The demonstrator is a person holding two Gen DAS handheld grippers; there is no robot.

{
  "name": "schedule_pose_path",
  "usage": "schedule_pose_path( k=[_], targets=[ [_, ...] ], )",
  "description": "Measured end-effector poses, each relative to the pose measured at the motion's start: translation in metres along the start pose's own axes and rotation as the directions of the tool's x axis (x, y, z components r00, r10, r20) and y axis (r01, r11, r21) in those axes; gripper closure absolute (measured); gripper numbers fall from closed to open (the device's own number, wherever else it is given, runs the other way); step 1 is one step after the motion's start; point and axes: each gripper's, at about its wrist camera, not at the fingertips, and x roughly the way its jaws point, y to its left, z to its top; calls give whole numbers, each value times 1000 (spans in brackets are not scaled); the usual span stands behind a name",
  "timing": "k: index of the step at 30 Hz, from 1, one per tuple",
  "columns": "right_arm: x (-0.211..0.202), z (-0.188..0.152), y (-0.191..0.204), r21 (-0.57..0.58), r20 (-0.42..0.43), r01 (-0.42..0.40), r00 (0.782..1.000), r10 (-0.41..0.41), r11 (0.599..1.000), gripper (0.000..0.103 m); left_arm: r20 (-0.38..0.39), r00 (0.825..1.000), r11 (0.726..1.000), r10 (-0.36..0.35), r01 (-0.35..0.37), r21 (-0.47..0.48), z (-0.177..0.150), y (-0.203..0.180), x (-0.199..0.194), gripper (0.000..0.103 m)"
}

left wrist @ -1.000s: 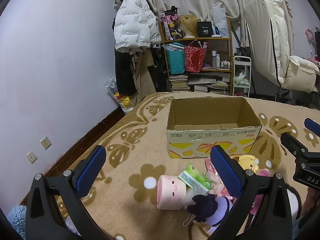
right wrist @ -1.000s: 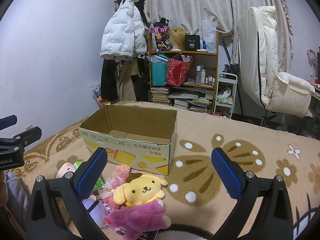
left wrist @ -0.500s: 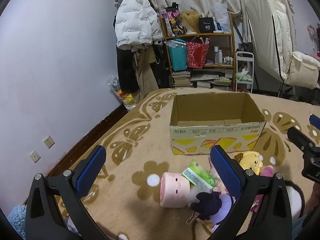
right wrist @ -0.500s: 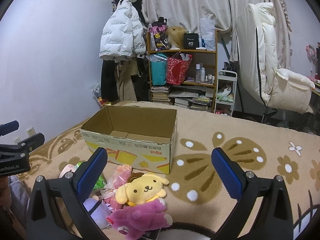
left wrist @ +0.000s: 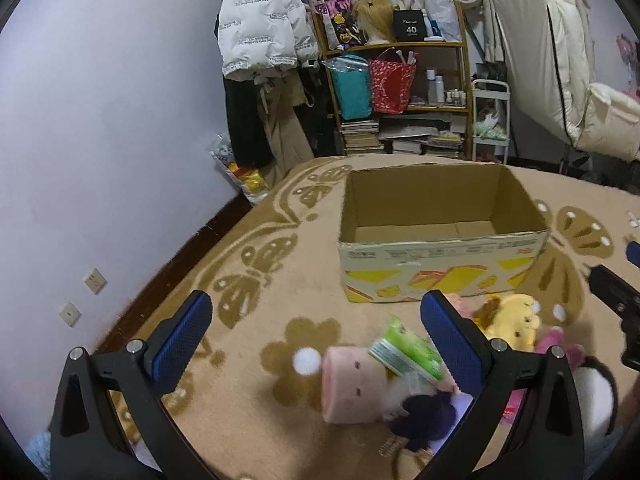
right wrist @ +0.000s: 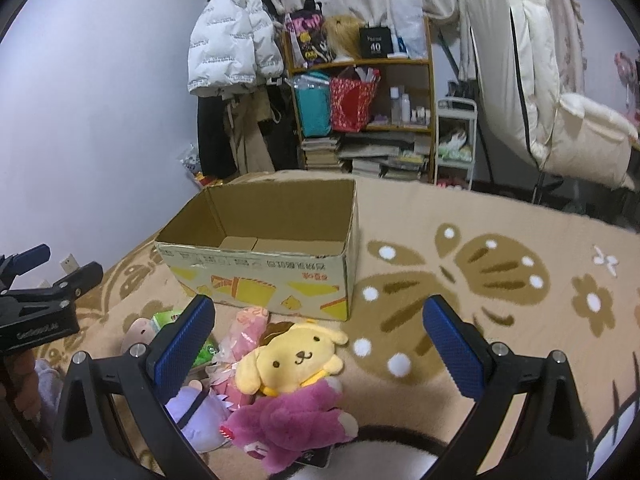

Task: Organize soft objects
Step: 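Grasp the pink roll-cake plush with left tool while right tool grasps yellow dog plush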

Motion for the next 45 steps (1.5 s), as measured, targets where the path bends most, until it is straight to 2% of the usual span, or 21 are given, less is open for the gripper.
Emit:
schedule_pose_path(
  k=[8,15,27,31,37,45],
  targets=[
    [18,-2,-3,42,-58,-37,998,40,998,0,-106,994,998,-37,32,-46,9,8,32,0],
    [48,-1,-4,79,-123,-64,990,73,995,0,-220,972,994,-83,65,-88,-2,7,61,0],
    [97,-16,-11,126,-254,-78,961,108,989,0,-376,919,990,-117,76,-122,-23,6,95,0],
    [108,-23,-10,123,-302,-97,944,130,988,0,-427,895,988,-133,86,-127,-32,2,103,0],
    [122,-33,-3,99,-371,-121,917,149,988,6,-474,873,993,-117,87,-84,-40,-6,107,0],
    [133,-46,1,86,-427,-114,893,140,990,7,-542,830,990,-131,81,-116,-51,-2,116,0]
  ],
)
